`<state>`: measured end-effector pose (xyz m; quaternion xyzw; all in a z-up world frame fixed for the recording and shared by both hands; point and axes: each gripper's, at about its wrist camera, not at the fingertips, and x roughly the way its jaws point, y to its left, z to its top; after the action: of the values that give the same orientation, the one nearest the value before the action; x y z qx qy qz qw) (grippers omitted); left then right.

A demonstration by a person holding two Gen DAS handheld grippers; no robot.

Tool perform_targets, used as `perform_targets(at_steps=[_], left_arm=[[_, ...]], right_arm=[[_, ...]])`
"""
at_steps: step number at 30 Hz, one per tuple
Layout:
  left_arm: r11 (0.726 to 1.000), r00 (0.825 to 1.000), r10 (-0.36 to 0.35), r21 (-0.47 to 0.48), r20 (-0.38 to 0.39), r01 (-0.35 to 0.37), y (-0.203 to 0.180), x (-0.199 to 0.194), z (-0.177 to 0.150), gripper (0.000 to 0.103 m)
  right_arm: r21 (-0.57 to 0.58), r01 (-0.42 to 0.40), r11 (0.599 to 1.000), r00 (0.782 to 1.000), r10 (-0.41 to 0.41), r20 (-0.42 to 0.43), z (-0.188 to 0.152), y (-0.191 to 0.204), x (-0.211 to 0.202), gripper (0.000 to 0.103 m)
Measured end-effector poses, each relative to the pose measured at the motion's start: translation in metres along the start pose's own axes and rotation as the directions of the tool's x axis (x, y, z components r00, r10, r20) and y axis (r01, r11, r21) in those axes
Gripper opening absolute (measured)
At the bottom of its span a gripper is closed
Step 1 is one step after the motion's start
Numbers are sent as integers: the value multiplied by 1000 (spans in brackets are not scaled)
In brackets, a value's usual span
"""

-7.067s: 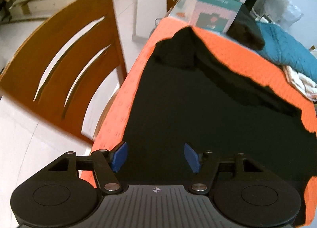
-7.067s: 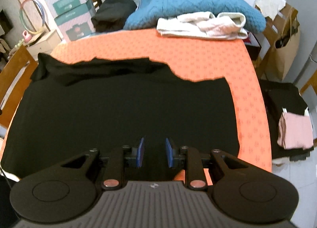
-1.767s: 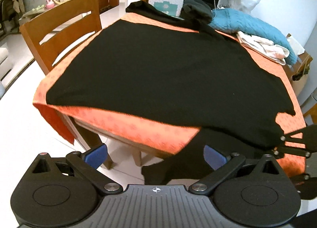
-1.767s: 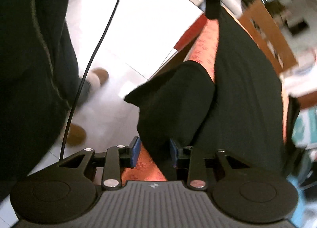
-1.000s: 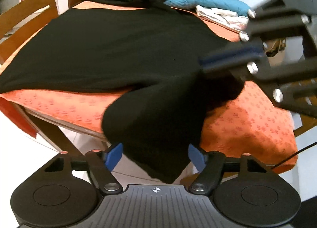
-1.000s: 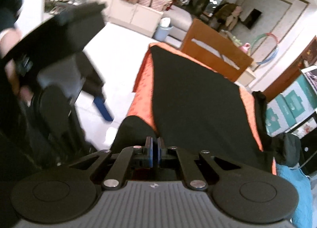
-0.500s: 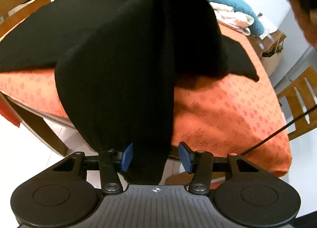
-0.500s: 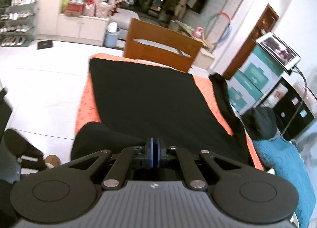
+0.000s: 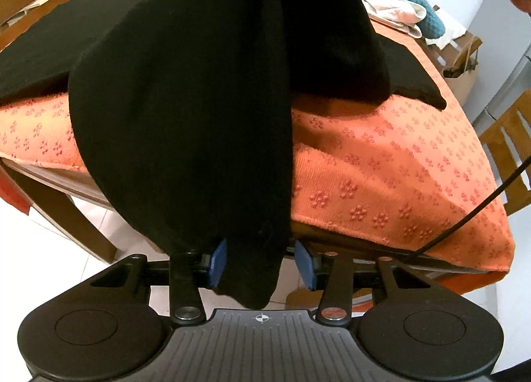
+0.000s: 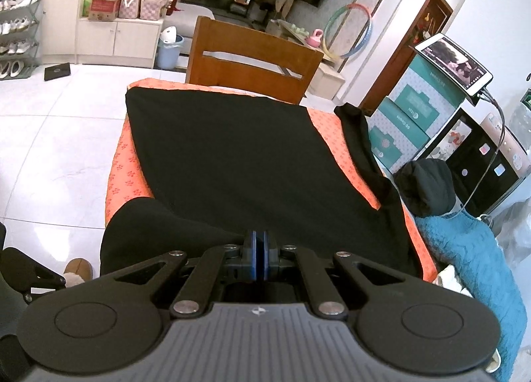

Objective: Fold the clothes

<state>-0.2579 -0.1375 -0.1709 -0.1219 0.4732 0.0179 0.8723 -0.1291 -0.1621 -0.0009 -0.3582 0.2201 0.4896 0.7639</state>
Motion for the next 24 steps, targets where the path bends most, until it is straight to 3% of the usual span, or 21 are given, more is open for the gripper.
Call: perform_targets(at_steps=[2,3,4,7,14,18,22,24], left_arm=[[1000,1000,-26,-8,4,26,2,0,-1,39],[999,999,-45,-8,5,45,3,-1,-1,18],[999,999,-38,6,2,38,2,0,-1,4],[1000,1000,-19,10,12,19,6,-3,0,4],[988,982,148,-55,117,-142,49,-72,17,4],[968,954,245,-100,172,-230,75,-111,27,3],[938,914,340,-149,221,-313,100,-151,37,3],[932,894,361,-146,264,-333,109,-161,62,3]], right_arm=[[2,-3,1000,1000,3,2,-1,2,-1,4],[5,-4,1000,1000,4,4,-1,2,-2,4],[8,-6,1000,1000,6,6,-1,2,-2,4],[11,-8,1000,1000,8,11,-1,4,-5,4],[35,-31,999,999,30,22,-10,11,-19,4],[65,-38,997,999,36,37,-19,20,-29,4],[129,-33,991,998,26,59,-23,21,-34,4],[163,-23,986,998,12,69,-22,16,-33,4]])
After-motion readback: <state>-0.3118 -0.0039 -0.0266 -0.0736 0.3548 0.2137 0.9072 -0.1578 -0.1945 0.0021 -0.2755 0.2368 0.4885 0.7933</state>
